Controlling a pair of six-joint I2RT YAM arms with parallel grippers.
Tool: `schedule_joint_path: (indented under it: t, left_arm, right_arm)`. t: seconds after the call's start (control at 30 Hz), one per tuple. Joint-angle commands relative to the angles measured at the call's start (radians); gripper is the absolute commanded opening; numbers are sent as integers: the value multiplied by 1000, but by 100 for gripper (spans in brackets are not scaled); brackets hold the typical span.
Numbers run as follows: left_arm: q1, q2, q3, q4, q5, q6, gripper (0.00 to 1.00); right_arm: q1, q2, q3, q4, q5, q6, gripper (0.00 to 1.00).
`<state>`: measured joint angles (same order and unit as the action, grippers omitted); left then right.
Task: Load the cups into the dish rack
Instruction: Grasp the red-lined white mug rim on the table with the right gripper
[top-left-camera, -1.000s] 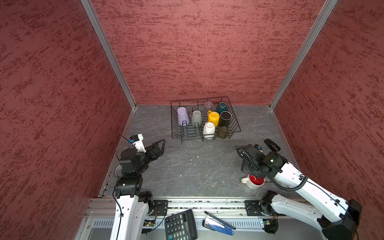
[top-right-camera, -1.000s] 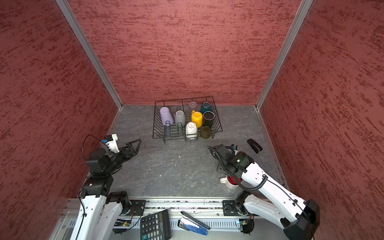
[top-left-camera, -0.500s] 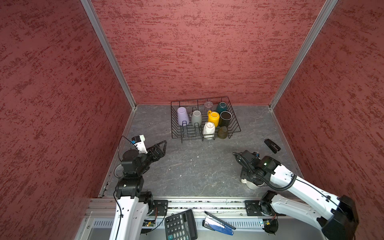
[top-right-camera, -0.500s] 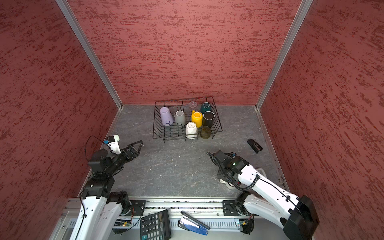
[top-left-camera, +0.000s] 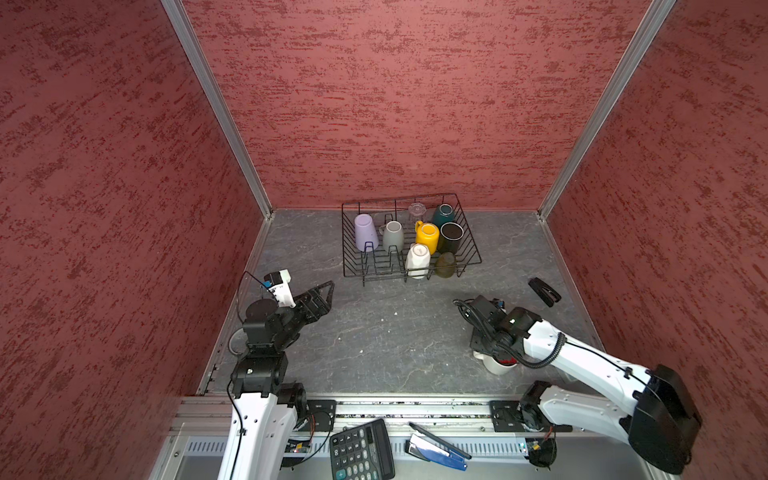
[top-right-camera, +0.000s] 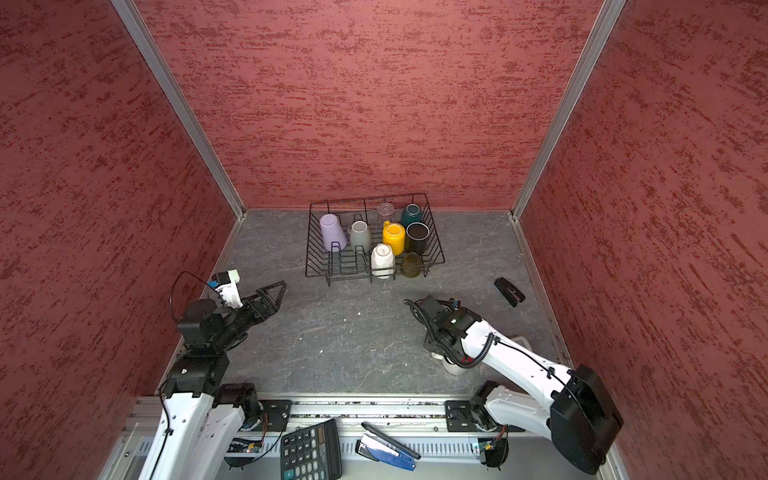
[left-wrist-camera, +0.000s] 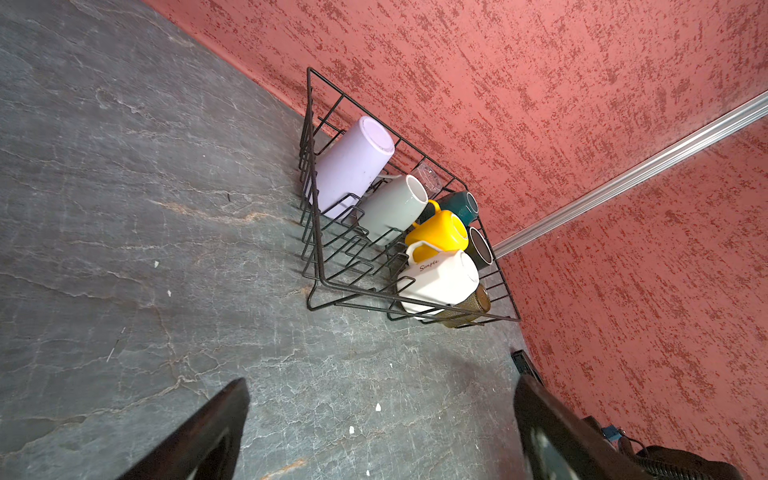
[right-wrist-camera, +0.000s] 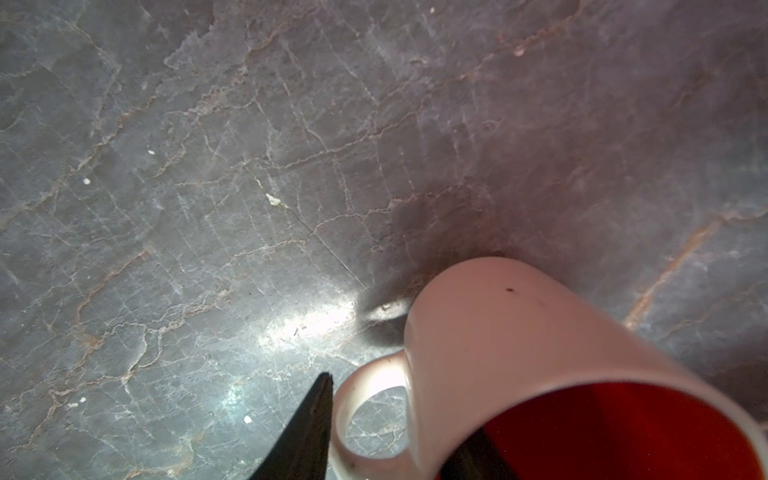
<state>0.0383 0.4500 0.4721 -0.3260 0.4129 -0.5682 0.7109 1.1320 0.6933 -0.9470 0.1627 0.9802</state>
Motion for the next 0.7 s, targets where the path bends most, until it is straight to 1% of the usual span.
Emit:
schedule_joint_path:
  t: [0.0,0.13,0.37,0.67]
  left_arm:
    - [-5,-4,2,13,1,4,100]
    - [-4,1,10,5,7,3,100]
    - [0,0,30,-33,10,5,99]
    - [10,-6,28,-65,10,-5,99]
  right_arm:
    - [5,19,50,64,49,-22,37]
    - [7,96,88,113,51,-78,31]
    - [7,235,152,235,17,-158,29]
    - [8,366,239,329,-27,-258,12]
